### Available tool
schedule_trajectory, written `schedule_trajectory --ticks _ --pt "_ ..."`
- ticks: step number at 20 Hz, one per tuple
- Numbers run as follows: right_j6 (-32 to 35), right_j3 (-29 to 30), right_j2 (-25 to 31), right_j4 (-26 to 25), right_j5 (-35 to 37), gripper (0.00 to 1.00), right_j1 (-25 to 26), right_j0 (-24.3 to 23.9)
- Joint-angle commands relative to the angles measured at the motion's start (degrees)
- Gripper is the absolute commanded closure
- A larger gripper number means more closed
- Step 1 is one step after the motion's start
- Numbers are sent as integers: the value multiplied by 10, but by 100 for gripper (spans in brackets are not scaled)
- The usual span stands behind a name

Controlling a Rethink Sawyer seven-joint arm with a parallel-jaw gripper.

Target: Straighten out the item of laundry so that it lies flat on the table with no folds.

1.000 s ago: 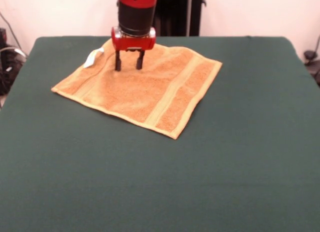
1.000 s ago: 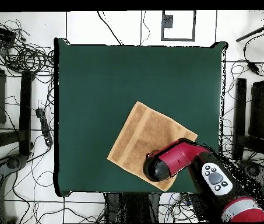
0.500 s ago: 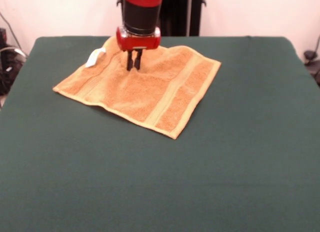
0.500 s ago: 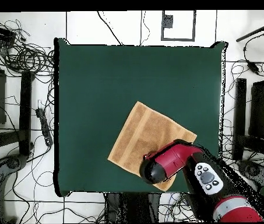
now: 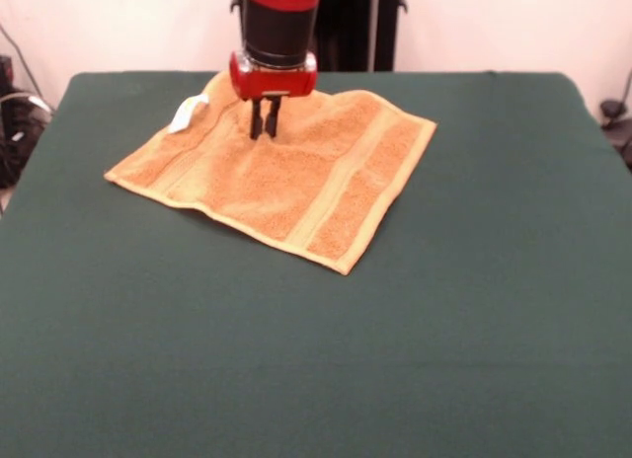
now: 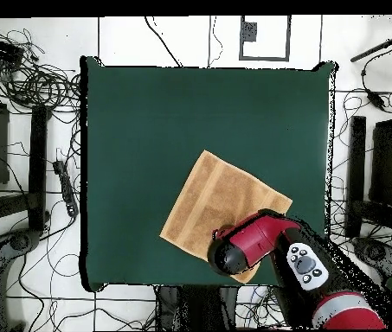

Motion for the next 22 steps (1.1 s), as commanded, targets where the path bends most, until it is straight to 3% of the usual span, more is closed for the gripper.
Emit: schedule_trajectory --ticks 1,3,4,16,19,22 --pt "80 -28 7 21 -73 100 70 36" --pt "72 -31 6 17 -74 100 69 41" --pt "74 -32 0 23 -75 0 70 45" --pt "71 -36 -19 34 -105 0 73 56" --pt "68 -31 -14 53 -95 0 71 51" --pt "22 -18 20 65 -72 0 64 22"
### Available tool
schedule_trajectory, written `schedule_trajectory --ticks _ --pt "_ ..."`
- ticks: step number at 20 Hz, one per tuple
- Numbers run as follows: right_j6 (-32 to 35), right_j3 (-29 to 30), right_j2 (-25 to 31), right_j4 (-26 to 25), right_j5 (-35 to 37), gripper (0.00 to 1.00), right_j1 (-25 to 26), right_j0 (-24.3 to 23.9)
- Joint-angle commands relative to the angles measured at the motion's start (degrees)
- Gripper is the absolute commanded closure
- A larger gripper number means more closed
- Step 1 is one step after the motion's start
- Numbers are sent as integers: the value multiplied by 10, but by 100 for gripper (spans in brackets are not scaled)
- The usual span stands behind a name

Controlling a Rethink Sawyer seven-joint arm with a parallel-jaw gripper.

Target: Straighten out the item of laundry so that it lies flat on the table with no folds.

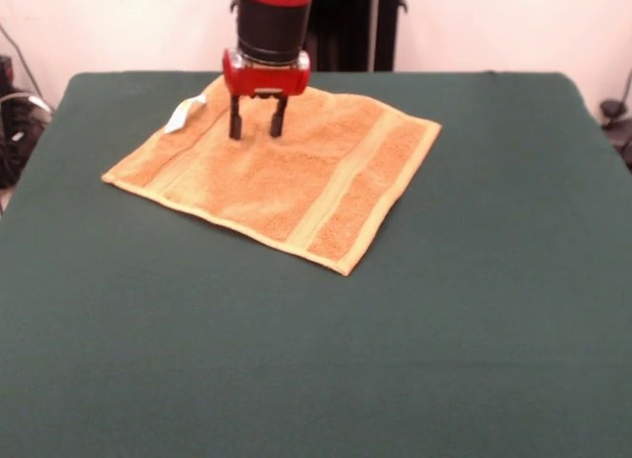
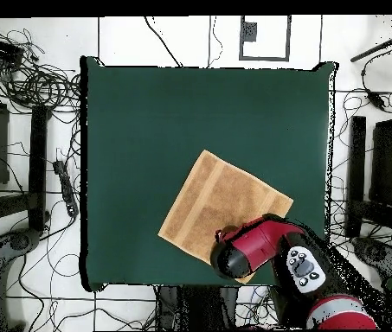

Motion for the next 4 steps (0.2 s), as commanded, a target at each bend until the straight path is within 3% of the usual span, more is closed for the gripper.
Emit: schedule_trajectory --ticks 1,4 --pt "7 -7 80 53 -12 0 58 -9" --pt "-8 -2 85 58 -3 0 54 -12"
